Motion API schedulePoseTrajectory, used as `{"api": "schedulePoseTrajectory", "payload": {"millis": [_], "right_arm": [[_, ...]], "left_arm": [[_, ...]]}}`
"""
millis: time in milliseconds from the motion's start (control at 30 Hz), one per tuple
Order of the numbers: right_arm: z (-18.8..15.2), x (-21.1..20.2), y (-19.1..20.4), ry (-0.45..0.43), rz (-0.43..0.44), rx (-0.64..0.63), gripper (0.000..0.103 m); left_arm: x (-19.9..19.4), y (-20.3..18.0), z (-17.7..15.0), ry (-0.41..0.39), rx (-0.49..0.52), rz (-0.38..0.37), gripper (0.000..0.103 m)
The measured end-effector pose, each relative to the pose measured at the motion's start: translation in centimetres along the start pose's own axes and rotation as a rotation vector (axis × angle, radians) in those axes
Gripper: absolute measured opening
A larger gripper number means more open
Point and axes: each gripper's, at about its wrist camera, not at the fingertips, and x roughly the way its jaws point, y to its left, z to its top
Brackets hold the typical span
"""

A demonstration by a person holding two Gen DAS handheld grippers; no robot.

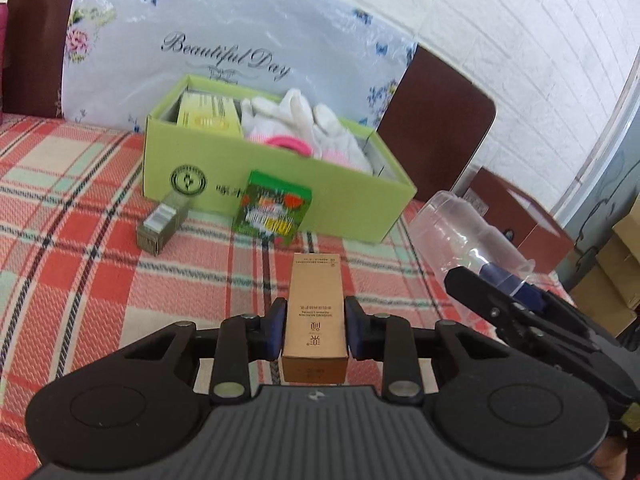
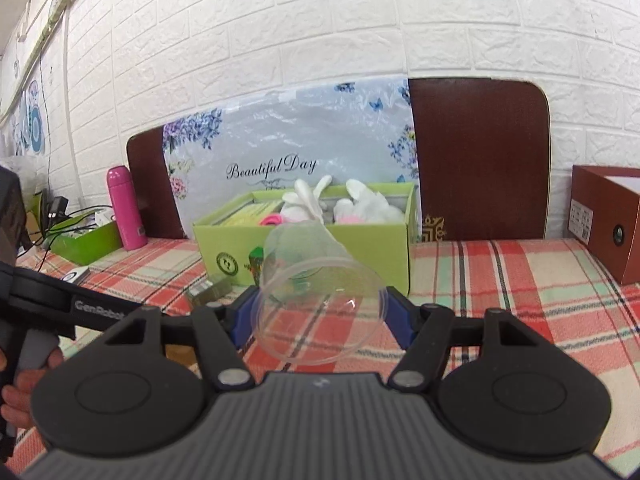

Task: Organize objects
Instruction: 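Carry tan box and plastic cup into the lime-green box and open both tools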

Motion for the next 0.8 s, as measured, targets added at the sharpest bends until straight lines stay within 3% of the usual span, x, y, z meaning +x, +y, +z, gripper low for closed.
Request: {"api": "schedulePoseTrajectory", "payload": {"millis": [367,800], "right_arm": [[3.3,2.3,-0.7,-0.061,-0.076,-0.036,0.065],[6.8,9.7,-1.3,-0.105,-0.171,-0.095,0.065]], "left_arm": [[-1.2,-1.2,6.8,-0.151,0.006,-0.041,0.031],[6.0,-1.7,14.0,-0.175,0.000,-0.039,0.031]]}}
